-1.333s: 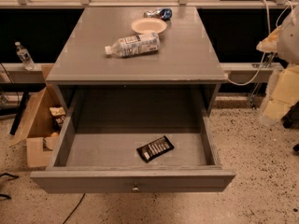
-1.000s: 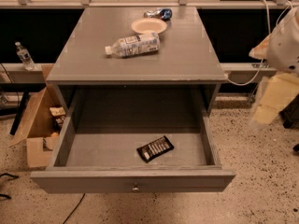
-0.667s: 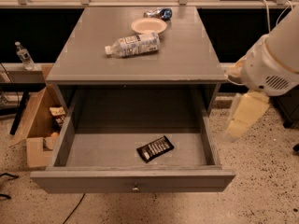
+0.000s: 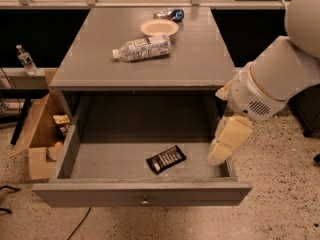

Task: Pick rxbar chocolate from top drawer and place on counter

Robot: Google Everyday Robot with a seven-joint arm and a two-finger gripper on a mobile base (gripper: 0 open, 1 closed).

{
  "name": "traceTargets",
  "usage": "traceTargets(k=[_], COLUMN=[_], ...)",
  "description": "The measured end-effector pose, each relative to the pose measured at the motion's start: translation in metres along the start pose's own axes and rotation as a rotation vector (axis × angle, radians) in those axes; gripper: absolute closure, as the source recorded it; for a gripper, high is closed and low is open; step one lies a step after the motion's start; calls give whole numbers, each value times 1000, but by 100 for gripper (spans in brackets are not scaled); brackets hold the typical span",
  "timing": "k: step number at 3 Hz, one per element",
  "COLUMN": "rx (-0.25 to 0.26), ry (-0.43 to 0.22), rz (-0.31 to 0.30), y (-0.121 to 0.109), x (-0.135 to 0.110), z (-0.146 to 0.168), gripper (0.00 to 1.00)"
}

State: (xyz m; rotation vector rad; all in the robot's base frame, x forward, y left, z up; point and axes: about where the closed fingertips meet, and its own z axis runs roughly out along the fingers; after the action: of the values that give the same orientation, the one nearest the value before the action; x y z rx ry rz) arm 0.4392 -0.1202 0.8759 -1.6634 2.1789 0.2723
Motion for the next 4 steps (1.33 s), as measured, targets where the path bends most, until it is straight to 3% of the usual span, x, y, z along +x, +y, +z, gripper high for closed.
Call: traceTargets(k=[1,4], rx=[-82,-208], ry=[-34,-143], rz=[-54,-230], y=[-1,-25], x=[5,-4], z=[59,182], gripper=[0,0])
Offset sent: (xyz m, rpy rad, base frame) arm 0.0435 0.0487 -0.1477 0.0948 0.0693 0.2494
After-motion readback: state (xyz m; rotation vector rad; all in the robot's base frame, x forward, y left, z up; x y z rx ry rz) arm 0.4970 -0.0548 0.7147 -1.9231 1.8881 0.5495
